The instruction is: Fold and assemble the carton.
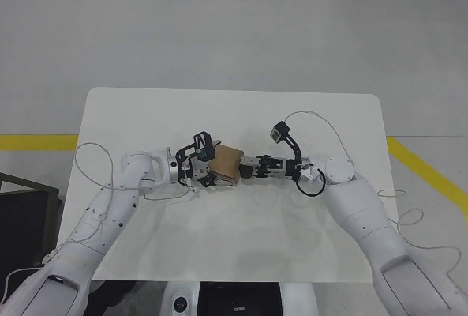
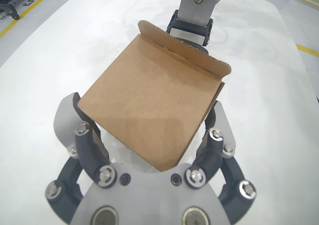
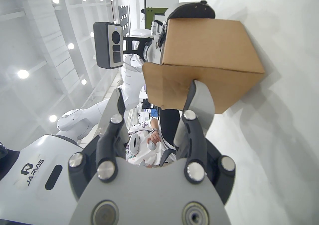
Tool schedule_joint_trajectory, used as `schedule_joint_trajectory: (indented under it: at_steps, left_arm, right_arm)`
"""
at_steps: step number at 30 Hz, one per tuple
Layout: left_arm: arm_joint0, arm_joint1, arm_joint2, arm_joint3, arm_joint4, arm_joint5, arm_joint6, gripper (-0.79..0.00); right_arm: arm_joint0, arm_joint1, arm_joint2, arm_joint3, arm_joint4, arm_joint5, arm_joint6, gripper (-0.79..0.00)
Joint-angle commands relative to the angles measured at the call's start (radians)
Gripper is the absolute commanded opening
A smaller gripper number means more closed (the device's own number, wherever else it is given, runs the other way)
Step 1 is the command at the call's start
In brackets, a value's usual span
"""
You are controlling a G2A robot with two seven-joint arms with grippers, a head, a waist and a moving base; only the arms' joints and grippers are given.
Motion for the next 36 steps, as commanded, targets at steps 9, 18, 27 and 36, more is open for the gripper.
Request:
schedule_joint_trajectory:
  at_steps: [9, 18, 27, 36]
  left_arm:
    - [0.002, 0.001, -0.004, -0.001, 0.001, -0.001, 0.000, 0.000]
    - [0.000, 0.000, -0.002, 0.002, 0.003, -0.003, 0.001, 0.000]
    - [-0.002, -0.002, -0.001, 0.006, 0.002, -0.001, 0.004, 0.000]
    - [-0.003, -0.003, 0.000, 0.008, 0.003, -0.002, 0.006, 0.000]
  right_arm:
    - [-0.006, 0.006, 0.004, -0.006, -0.048, 0.050, -0.019, -0.428]
    - [-0.015, 0.011, 0.010, -0.019, -0.079, 0.074, -0.031, -0.453]
    - [-0.019, 0.013, 0.012, -0.027, -0.109, 0.094, -0.043, -0.477]
    - [-0.020, 0.017, 0.015, -0.034, -0.143, 0.111, -0.053, -0.520]
